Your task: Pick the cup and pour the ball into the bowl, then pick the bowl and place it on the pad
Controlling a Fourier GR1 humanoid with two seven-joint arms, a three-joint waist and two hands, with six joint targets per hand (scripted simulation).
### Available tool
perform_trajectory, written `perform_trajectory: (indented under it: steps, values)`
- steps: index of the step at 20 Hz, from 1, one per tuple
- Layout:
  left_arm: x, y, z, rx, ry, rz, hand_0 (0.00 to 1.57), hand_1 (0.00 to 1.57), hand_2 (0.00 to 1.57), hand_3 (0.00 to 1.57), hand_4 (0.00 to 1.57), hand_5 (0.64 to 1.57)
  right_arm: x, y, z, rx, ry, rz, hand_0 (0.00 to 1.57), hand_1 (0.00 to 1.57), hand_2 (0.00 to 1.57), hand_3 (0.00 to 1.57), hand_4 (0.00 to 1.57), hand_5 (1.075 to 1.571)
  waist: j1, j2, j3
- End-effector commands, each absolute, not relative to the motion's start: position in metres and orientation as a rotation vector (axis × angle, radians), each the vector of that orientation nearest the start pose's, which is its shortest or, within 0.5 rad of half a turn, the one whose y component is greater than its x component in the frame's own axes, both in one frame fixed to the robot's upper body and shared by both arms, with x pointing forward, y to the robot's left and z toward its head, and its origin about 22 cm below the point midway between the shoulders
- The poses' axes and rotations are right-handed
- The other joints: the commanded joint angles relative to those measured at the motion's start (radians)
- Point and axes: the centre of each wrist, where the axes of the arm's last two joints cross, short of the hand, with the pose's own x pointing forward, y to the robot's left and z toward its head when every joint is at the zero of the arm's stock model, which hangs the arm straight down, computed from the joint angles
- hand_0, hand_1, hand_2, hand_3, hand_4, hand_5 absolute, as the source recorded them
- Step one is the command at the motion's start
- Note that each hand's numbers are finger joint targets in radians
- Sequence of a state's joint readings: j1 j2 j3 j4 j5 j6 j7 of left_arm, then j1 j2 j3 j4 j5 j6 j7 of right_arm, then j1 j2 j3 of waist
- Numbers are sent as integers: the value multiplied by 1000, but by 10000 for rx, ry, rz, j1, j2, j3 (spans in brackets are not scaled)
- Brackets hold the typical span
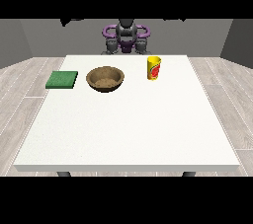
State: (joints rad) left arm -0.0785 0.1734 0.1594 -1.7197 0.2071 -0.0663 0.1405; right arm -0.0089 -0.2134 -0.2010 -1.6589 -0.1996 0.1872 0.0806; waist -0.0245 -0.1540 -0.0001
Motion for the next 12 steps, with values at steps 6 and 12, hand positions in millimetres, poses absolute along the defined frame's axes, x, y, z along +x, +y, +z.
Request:
perform_trajectory:
  steps: [6, 12]
  values:
    - [267, 312, 50, 530, -18184, 733, 0, 0, 0, 0, 0, 1539, 248, -313, 56, 314, -17583, 516, 0, 0, 0, 0, 0, 1569, -318, 1761, -2]
    - [272, 310, 11, 625, -18823, 719, 0, 0, 0, 0, 0, 1524, 247, -310, 43, 374, -17619, 647, 0, 0, 0, 0, 0, 1570, -524, 2347, -4]
